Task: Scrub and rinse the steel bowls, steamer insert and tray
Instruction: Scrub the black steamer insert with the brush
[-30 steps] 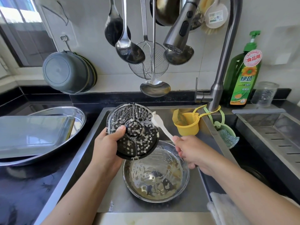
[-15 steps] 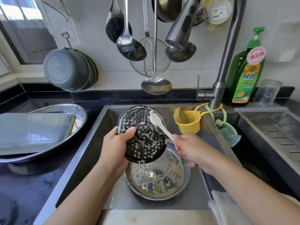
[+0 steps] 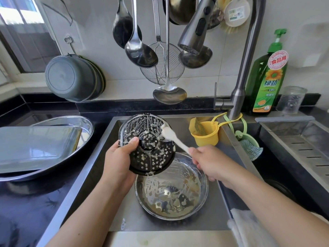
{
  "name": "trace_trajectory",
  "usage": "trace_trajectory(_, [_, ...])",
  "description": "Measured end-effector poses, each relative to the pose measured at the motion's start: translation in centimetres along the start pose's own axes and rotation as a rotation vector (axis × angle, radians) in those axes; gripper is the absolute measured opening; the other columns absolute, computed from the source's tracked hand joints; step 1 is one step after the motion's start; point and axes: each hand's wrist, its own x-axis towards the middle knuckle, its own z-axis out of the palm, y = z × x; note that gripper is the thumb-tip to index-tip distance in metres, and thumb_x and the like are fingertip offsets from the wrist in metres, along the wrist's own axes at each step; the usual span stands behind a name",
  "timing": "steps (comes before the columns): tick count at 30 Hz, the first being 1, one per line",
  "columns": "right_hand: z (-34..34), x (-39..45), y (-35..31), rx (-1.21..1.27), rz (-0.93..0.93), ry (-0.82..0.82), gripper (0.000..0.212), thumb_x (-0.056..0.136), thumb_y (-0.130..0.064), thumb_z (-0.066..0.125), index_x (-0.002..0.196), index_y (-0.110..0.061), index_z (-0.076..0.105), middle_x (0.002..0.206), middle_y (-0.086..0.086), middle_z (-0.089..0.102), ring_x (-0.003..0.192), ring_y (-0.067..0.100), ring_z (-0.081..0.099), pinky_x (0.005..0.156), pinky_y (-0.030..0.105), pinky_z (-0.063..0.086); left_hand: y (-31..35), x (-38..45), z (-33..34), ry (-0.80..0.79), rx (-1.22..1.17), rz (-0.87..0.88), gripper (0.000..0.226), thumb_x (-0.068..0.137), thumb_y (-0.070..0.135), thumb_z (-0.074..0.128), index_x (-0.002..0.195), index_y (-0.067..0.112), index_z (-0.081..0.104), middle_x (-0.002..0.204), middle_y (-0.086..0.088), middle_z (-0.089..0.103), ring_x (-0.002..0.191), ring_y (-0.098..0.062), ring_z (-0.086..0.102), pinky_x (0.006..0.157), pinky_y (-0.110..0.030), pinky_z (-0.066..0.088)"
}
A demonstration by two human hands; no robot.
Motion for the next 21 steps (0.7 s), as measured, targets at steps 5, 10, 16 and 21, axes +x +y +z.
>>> trace_trajectory(5, [1.1,-0.6,-0.1,-0.065,-0.026,-0.107,0.045,0.106,-0.046,0.04,0.074,-0.017,0.055,0.068,0.001,0.049,0.055,0.016,0.04,0.048,0.027,0.033,0.0,0.1,-0.3,0.008,-0.025,-0.008,0.03,0.102,0.0,0.054,0.13,-0.001,0.061,0.118,-0.022,0.074,0.11,-0.039,0.073,0.103,-0.06,0.052])
trace_trajectory(10, [0.0,-0.1,-0.1,-0.029,0.0,-0.002,0.046,0.106,-0.046,0.039,0.075,-0.017,0.055,0.072,0.004,0.05,0.058,0.017,0.041,0.053,0.028,0.031,0.1,0.2,-0.2,0.012,-0.053,-0.003,0.03,0.102,0.001,0.052,0.131,-0.002,0.061,0.12,-0.022,0.074,0.11,-0.04,0.072,0.102,-0.058,0.053])
trace_trajectory(16, [1.2,-0.8,-0.3,-0.093,-0.04,-0.056,0.046,0.106,-0.045,0.039,0.072,-0.019,0.055,0.066,0.001,0.049,0.055,0.017,0.042,0.052,0.027,0.033,0.2,0.3,0.0,0.005,-0.094,-0.016,0.033,0.105,0.01,0.049,0.136,0.002,0.059,0.126,-0.021,0.072,0.115,-0.037,0.071,0.104,-0.055,0.051])
trace_trajectory(21, [1.5,-1.0,-0.4,0.006,-0.082,-0.111,0.045,0.105,-0.047,0.041,0.072,-0.02,0.054,0.062,-0.004,0.045,0.051,0.012,0.04,0.046,0.023,0.031,-0.2,-0.4,0.6,-0.051,-0.019,-0.042,0.026,0.107,0.01,0.048,0.127,0.004,0.063,0.117,-0.018,0.076,0.106,-0.03,0.075,0.085,-0.043,0.059])
